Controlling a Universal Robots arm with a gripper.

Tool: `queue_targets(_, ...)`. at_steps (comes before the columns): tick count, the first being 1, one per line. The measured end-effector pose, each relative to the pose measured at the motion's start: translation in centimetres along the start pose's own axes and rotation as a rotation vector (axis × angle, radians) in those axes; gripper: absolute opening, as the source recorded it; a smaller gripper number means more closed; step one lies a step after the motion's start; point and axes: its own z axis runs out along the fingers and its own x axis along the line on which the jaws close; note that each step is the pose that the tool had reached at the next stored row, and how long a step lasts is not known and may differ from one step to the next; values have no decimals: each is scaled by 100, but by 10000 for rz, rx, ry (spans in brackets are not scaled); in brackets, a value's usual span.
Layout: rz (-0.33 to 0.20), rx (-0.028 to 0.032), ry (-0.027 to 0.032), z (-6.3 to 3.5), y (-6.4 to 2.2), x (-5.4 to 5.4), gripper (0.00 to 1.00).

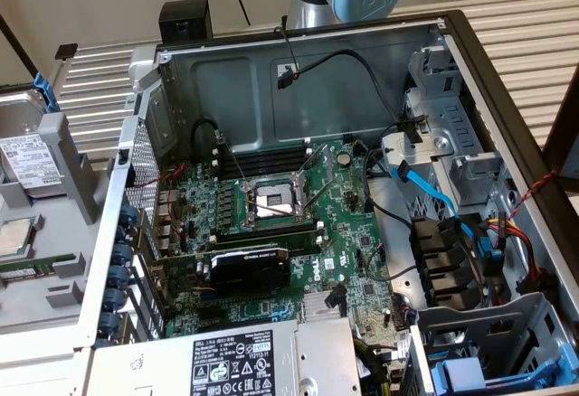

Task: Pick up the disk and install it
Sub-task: 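Pick up the disk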

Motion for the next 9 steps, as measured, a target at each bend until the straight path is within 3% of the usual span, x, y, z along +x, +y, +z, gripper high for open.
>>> queue_targets(9,-1635,-7,-1,7,0,0,11)
